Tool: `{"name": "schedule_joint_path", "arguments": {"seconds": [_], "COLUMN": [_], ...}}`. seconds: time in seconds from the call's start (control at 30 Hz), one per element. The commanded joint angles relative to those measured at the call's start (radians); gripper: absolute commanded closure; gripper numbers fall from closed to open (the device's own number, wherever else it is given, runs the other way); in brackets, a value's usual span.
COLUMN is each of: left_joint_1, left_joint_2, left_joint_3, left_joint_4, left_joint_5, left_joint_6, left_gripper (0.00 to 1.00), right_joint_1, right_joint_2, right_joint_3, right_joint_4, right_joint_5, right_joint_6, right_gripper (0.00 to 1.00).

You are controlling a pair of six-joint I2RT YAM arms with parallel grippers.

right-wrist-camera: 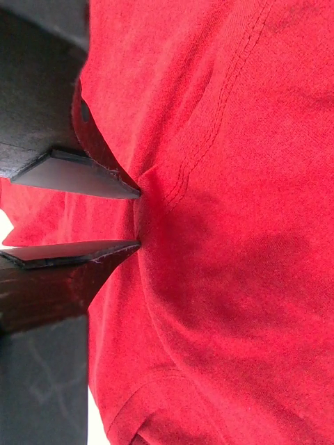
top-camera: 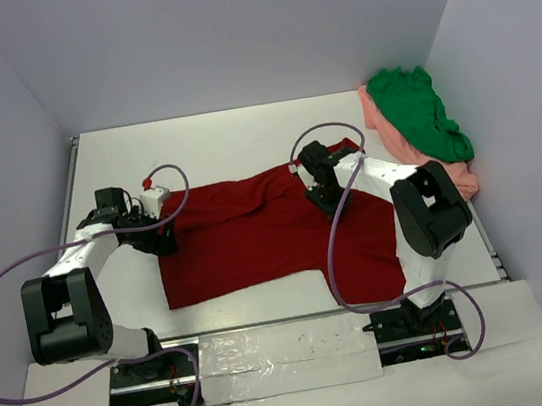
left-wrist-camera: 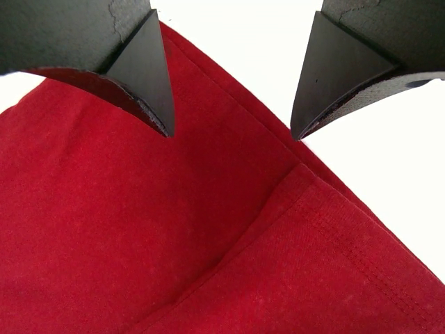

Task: Fold and stack the t-shirts
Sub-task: Fold the flattened tshirt in 1/3 of the way

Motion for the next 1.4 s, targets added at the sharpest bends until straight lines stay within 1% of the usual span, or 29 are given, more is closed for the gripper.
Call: {"name": "schedule_joint_path", "arguments": {"seconds": [0.0, 0.13, 0.23, 0.33, 0.37, 0.43, 0.47, 0.73, 0.77, 0.8, 0.83, 0.9, 1.07, 1.37], "left_joint_1": [0.004, 0.004, 0.004, 0.004, 0.004, 0.004, 0.004, 0.004, 0.004, 0.004, 0.004, 0.004, 0.004, 0.004], "left_joint_2": [-0.022, -0.019, -0.016, -0.016, -0.016, -0.018, -0.018, -0.026, -0.026, -0.027, -0.027, -0.027, -0.035, -0.047], "left_joint_3": [-0.004, -0.003, -0.003, -0.009, -0.014, -0.017, -0.02, -0.027, -0.027, -0.027, -0.029, -0.029, -0.032, -0.026], "left_joint_4": [0.036, 0.039, 0.042, 0.05, 0.052, 0.056, 0.058, 0.061, 0.062, 0.061, 0.064, 0.061, 0.064, 0.05], "left_joint_5": [0.03, 0.03, 0.035, 0.038, 0.036, 0.036, 0.038, 0.039, 0.041, 0.042, 0.042, 0.047, 0.047, 0.042], "left_joint_6": [0.009, 0.011, 0.011, 0.009, 0.009, 0.008, 0.008, 0.005, 0.005, 0.003, 0.0, 0.0, -0.005, 0.001], "left_gripper": [0.24, 0.24, 0.24, 0.24, 0.24, 0.25, 0.25, 0.25, 0.25, 0.25, 0.25, 0.25, 0.25, 0.25], "right_joint_1": [-0.004, -0.006, -0.004, -0.006, -0.004, -0.004, -0.004, -0.006, -0.004, -0.006, -0.004, -0.001, 0.006, 0.013], "right_joint_2": [-0.007, 0.004, 0.013, 0.021, 0.024, 0.029, 0.032, -0.006, -0.019, -0.032, -0.06, -0.083, -0.115, -0.082], "right_joint_3": [0.016, 0.011, 0.006, 0.003, 0.003, -0.001, -0.001, -0.011, -0.012, -0.017, -0.02, -0.024, -0.015, -0.012], "right_joint_4": [0.031, 0.029, 0.028, 0.025, 0.025, 0.023, 0.02, 0.032, 0.032, 0.035, 0.046, 0.055, 0.054, 0.034], "right_joint_5": [-0.015, -0.022, -0.022, -0.018, -0.015, -0.013, -0.007, 0.051, 0.035, 0.004, -0.008, -0.024, -0.044, -0.053], "right_joint_6": [0.018, 0.023, 0.023, 0.023, 0.023, 0.018, 0.018, 0.024, 0.02, 0.017, 0.015, 0.017, 0.024, 0.037], "right_gripper": [0.62, 0.63, 0.68, 0.81, 0.88, 0.98, 1.0, 1.0, 0.96, 0.88, 0.76, 0.67, 0.59, 0.58]}}
